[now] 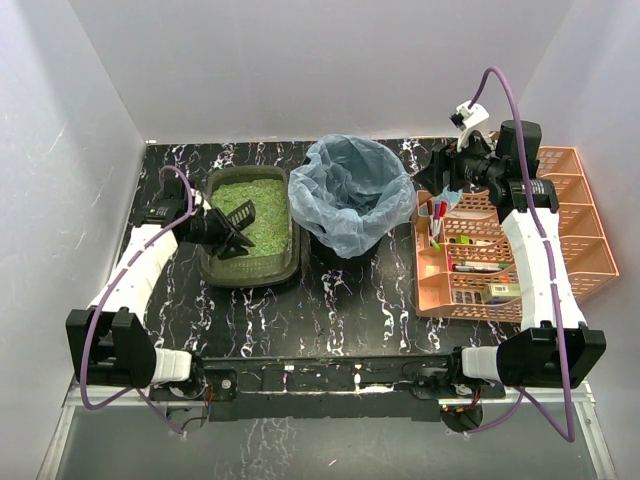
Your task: Clean the litter box
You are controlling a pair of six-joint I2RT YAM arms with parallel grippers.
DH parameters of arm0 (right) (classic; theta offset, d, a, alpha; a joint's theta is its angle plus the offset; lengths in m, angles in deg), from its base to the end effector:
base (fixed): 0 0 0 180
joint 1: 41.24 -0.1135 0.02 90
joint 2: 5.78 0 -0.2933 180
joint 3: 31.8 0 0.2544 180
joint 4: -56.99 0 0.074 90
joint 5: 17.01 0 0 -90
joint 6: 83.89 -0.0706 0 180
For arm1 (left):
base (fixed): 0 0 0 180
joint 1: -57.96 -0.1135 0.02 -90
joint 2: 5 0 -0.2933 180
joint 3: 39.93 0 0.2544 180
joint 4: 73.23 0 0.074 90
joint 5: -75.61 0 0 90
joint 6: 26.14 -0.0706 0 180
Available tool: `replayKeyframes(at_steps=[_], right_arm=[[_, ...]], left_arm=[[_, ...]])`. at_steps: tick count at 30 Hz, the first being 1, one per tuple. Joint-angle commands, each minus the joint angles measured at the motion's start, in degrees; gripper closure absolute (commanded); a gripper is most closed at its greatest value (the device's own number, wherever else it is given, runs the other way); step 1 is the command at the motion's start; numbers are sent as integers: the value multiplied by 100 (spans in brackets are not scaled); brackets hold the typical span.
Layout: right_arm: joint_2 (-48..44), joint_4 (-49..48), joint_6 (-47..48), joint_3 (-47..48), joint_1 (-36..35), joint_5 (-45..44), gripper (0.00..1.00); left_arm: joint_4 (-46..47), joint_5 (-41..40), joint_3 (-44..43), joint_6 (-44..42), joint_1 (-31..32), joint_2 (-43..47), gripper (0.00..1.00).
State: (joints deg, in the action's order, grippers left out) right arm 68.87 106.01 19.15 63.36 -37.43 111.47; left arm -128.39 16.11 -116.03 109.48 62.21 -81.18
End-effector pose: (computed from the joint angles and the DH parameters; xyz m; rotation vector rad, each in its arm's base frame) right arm 0.2965 0.0243 0.4238 -0.5594 1.9075 0.5024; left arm 0.2778 -0.0566 0.2872 -0.7210 2.5466 -0.9999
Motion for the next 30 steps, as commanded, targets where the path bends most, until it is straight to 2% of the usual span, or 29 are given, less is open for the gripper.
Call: replayKeyframes(at_steps=[1,6,18,30], right_arm=[[-182,-455,-17,-68,-12,14,30],[-185,-452,-26,-116,-17,21,30],[-258,-465,-7,-242,-14,19,30],[-259,-580,11,-527,-13,1,30]], left_arm=[[-211,-35,309,758,-12,142,100],[-139,127,846,1005,-11,270,100],[-78,-364,565,843,-125,54,100],[42,256,130,765,-373,-675,100]])
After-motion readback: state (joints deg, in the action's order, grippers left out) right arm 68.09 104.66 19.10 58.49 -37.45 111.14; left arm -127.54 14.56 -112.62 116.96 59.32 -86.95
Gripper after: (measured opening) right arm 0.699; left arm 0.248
